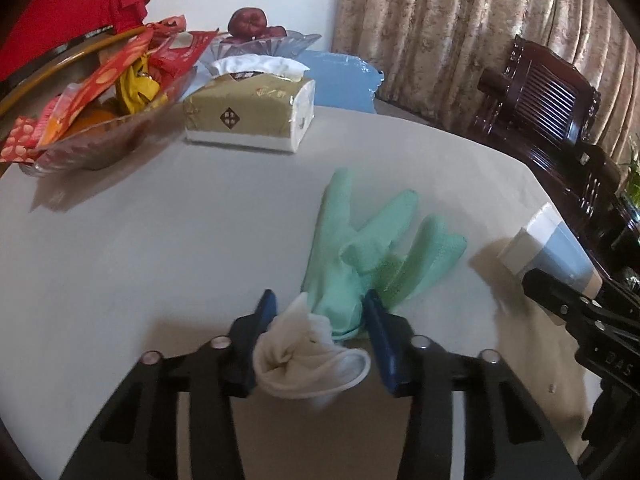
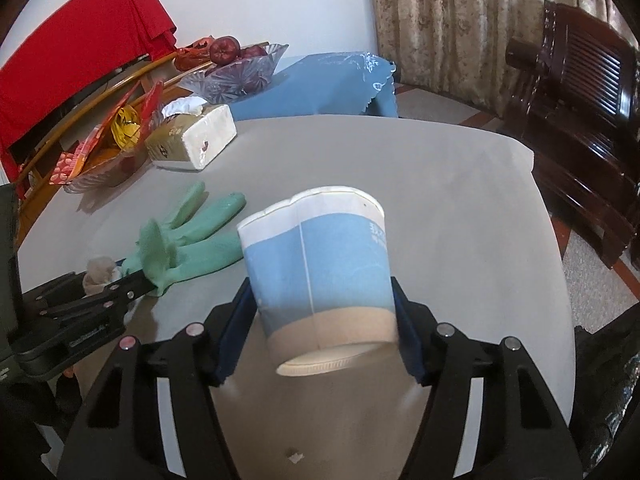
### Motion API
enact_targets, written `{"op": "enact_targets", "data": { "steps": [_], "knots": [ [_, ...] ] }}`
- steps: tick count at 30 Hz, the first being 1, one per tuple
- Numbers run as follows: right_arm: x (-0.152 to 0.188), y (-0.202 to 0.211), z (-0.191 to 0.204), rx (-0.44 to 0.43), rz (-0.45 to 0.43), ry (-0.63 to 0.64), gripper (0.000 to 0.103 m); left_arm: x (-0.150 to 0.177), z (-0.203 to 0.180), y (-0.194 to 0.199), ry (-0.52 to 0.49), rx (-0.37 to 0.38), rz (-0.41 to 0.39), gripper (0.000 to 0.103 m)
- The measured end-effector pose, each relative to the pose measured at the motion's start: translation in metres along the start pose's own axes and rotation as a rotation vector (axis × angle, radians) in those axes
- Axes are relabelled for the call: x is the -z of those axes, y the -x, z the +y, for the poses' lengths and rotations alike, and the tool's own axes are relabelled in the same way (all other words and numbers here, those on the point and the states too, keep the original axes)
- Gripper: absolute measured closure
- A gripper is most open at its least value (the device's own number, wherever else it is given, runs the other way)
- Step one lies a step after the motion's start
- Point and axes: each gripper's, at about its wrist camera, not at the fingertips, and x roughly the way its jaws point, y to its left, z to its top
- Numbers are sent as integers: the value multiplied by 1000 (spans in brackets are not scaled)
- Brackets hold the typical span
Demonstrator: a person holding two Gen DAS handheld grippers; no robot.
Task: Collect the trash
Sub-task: 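Grasp the green glove with the left tool while the right tool grasps the blue paper cup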
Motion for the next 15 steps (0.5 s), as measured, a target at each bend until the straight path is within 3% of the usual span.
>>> {"op": "enact_targets", "data": {
  "steps": [5, 15],
  "knots": [
    [0, 20, -1, -10, -32, -3, 41, 4, 1, 12, 38, 4, -26, 71],
    [0, 79, -7, -29, -112, -1, 41, 10, -34, 78, -6, 28, -127, 73]
  ]
}}
